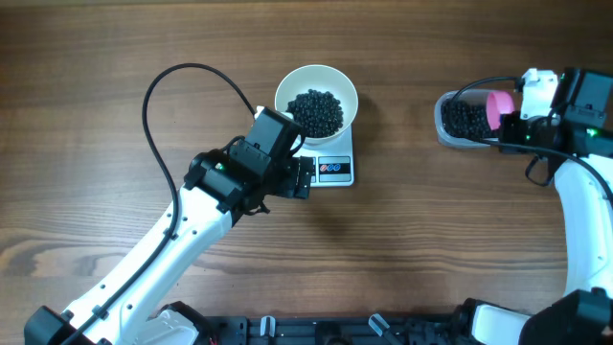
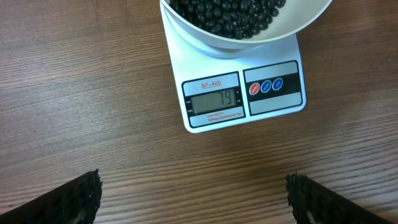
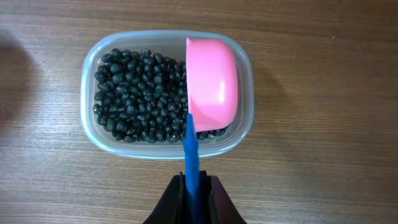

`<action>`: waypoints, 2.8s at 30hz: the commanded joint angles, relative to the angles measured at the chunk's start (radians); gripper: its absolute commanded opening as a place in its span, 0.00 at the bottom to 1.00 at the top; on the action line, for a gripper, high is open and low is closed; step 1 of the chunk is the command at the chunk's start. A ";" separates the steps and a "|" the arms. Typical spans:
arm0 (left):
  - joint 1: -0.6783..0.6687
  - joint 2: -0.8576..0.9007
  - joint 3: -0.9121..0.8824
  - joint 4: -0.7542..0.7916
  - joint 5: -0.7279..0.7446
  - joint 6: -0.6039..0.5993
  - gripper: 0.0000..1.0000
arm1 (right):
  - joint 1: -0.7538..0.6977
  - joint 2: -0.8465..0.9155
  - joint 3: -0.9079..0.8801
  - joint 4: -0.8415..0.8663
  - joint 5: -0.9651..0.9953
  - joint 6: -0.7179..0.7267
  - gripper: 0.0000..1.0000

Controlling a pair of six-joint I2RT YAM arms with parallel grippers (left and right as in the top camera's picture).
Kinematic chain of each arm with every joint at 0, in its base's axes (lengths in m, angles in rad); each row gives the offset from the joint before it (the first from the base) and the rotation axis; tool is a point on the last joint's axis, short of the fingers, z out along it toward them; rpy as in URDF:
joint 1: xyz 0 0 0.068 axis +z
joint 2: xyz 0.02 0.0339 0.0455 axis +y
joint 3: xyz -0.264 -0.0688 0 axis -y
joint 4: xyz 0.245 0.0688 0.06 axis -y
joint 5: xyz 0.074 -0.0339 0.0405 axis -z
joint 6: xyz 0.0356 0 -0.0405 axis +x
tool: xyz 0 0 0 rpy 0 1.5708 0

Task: Scoop item into bowl and weigh 150g on scale
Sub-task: 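Move the empty scoop with the right gripper back to the bean tub, then dip the scoop into the beans and drag it through the tub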

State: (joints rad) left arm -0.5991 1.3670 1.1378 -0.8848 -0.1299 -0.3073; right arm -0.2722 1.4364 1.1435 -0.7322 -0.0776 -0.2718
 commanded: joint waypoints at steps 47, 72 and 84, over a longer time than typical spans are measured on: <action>0.008 0.008 -0.006 0.003 0.005 0.016 1.00 | 0.000 0.114 0.008 -0.006 -0.266 -0.013 0.04; 0.008 0.008 -0.006 0.003 0.005 0.016 1.00 | -0.032 0.114 0.008 -0.066 -0.377 -0.016 0.04; 0.008 0.008 -0.006 0.003 0.005 0.016 1.00 | -0.102 0.114 0.008 -0.089 -0.482 0.021 0.04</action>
State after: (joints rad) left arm -0.5991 1.3670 1.1378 -0.8852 -0.1299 -0.3069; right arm -0.3702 1.5372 1.1435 -0.8127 -0.4786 -0.2657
